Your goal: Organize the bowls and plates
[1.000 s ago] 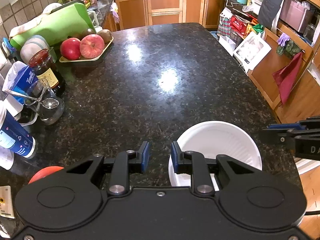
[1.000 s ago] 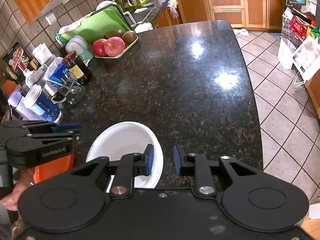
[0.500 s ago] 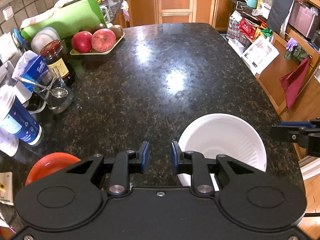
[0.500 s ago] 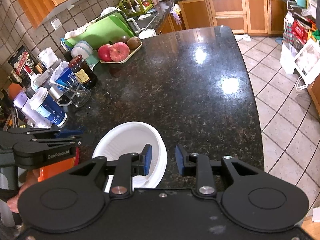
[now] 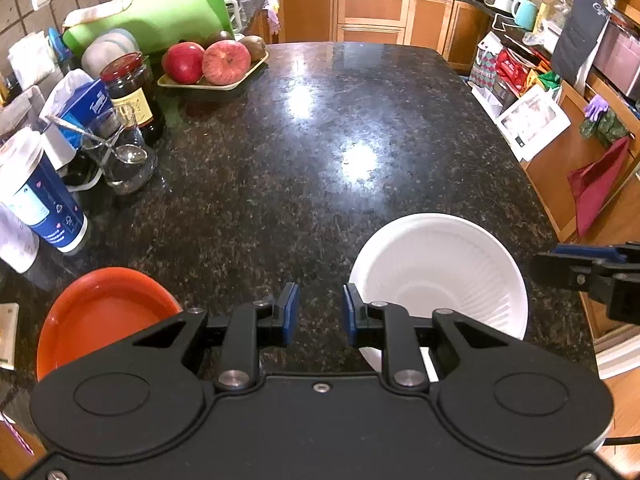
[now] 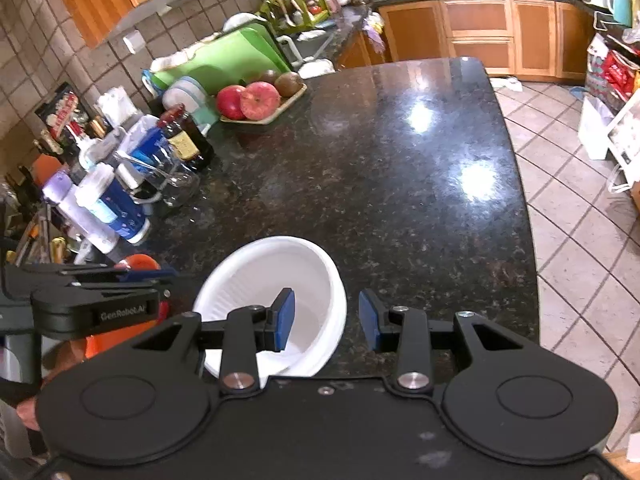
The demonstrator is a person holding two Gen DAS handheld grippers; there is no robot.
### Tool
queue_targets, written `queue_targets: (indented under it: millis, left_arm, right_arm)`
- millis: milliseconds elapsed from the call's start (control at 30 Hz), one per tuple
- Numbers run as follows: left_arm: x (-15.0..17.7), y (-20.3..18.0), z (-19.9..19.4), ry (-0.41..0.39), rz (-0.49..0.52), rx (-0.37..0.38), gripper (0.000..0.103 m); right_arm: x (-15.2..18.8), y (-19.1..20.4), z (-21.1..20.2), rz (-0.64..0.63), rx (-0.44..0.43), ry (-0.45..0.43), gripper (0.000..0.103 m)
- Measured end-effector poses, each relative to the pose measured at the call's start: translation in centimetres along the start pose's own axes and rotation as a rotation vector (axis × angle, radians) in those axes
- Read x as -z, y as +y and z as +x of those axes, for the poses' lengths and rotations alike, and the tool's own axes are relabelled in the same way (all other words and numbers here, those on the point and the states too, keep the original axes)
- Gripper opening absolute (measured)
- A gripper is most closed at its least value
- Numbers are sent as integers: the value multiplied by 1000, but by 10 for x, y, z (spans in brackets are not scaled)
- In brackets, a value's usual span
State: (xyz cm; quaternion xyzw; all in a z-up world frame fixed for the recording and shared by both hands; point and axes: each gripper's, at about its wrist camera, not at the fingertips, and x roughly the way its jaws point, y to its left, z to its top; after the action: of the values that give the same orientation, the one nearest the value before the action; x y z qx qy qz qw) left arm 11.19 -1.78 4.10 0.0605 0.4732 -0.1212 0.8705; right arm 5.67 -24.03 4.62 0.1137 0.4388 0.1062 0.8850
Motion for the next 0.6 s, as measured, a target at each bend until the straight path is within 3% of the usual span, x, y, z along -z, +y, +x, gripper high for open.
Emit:
queue_targets:
  millis: [133, 267, 600]
  left_arm:
    - [2, 1, -2, -7, -25, -9, 31]
    - [2, 2, -3, -16, -44, -18, 31]
    - [1, 2, -1, 3, -80, 1, 31]
  right_arm:
    - [1, 3, -8, -61, 20, -95, 54]
    - [0, 6, -12, -104, 56, -163, 57]
    - [-10, 5, -1, -120, -47, -74, 55]
